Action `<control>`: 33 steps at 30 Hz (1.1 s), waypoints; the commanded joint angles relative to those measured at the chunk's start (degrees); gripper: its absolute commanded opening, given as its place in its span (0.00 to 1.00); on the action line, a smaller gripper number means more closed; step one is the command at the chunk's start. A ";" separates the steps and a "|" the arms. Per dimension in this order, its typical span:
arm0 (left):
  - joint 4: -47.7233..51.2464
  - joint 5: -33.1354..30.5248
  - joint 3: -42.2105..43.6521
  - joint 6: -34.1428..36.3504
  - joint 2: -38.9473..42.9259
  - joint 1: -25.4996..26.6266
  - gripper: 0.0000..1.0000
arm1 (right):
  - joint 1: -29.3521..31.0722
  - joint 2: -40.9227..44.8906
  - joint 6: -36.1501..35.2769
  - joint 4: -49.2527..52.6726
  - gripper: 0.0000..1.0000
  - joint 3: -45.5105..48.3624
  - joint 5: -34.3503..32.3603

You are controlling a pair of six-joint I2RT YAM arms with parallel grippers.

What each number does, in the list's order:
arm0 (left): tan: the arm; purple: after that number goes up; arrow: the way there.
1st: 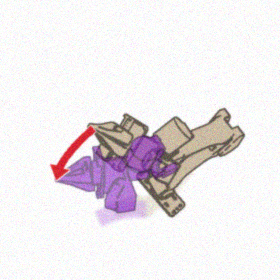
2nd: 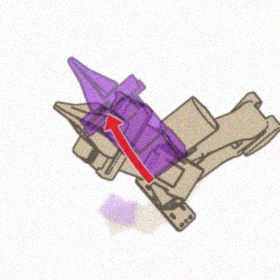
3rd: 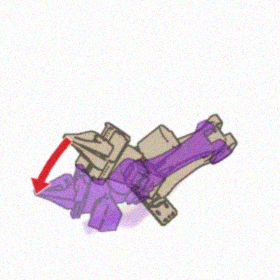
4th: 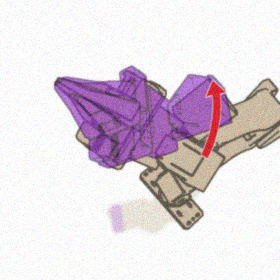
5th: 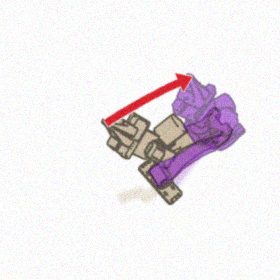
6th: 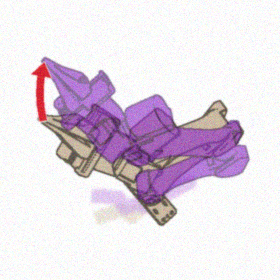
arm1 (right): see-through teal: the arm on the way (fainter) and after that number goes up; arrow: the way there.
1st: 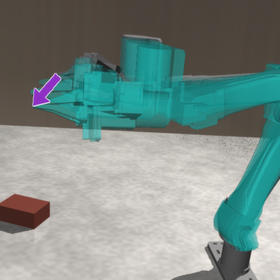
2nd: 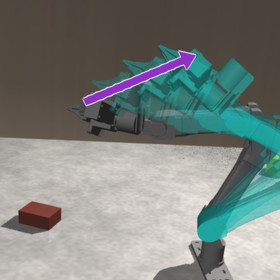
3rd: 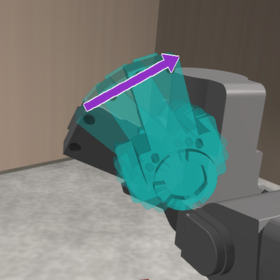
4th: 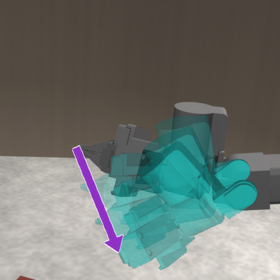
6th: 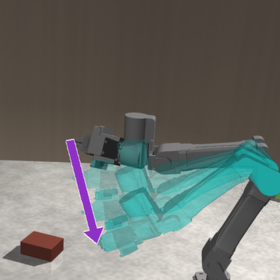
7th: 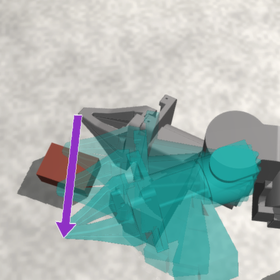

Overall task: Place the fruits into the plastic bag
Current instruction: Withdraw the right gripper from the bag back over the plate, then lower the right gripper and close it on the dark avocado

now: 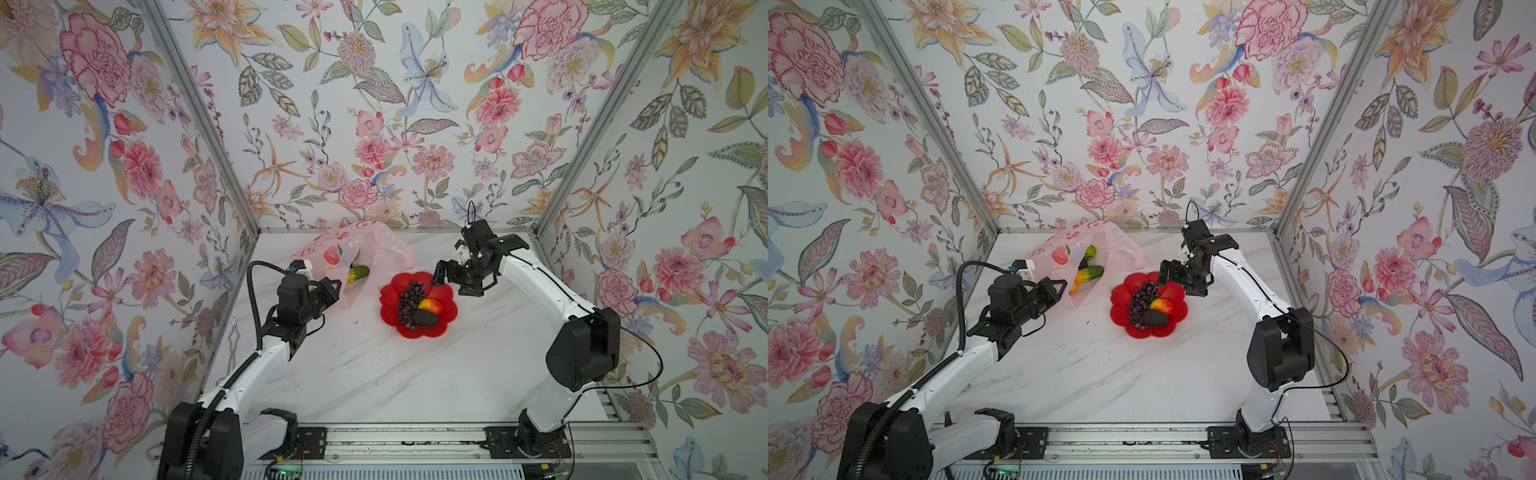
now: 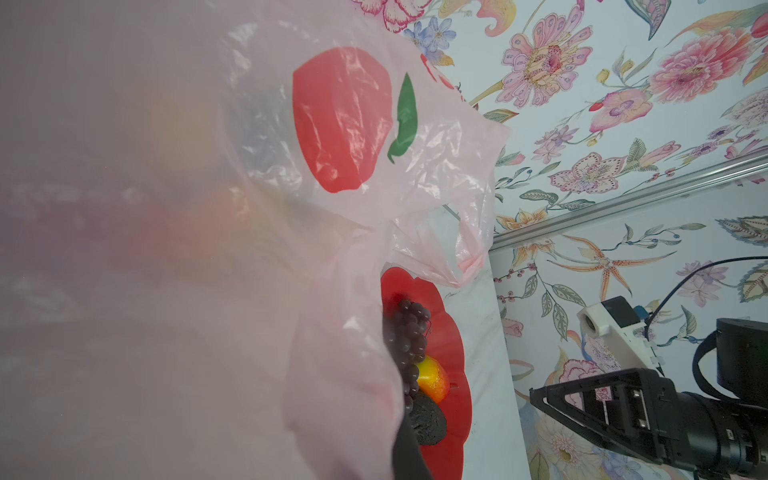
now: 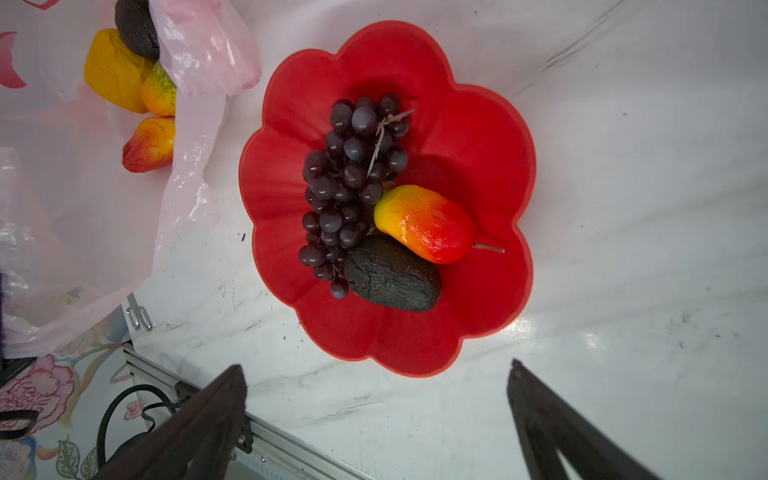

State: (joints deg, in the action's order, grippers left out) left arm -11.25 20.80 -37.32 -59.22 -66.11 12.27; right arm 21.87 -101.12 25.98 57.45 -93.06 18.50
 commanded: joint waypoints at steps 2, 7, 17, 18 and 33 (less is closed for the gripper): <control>-2.48 0.39 1.66 -0.54 0.52 -0.49 0.00 | 1.73 -1.60 -2.18 3.48 0.99 0.36 -1.15; -2.36 -0.02 2.15 -0.72 1.59 -0.39 0.00 | 4.46 -5.43 -3.75 3.46 1.00 -1.16 -1.53; -2.01 -0.52 2.68 -1.29 2.96 -0.33 0.00 | 9.89 -11.81 -8.94 7.09 0.91 -4.76 -4.24; -1.96 -0.50 2.77 -1.42 3.12 -0.37 0.00 | 10.28 -12.20 -9.48 7.38 0.91 -4.84 -4.69; -1.87 -1.59 4.53 -2.90 5.11 -0.37 0.00 | 12.76 -18.25 -15.94 8.72 0.88 -7.64 -8.99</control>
State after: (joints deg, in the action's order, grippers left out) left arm -12.23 20.32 -33.67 -61.36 -61.91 12.27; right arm 33.91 -117.80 12.71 64.53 -98.74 11.66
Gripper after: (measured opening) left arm 0.046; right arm 0.875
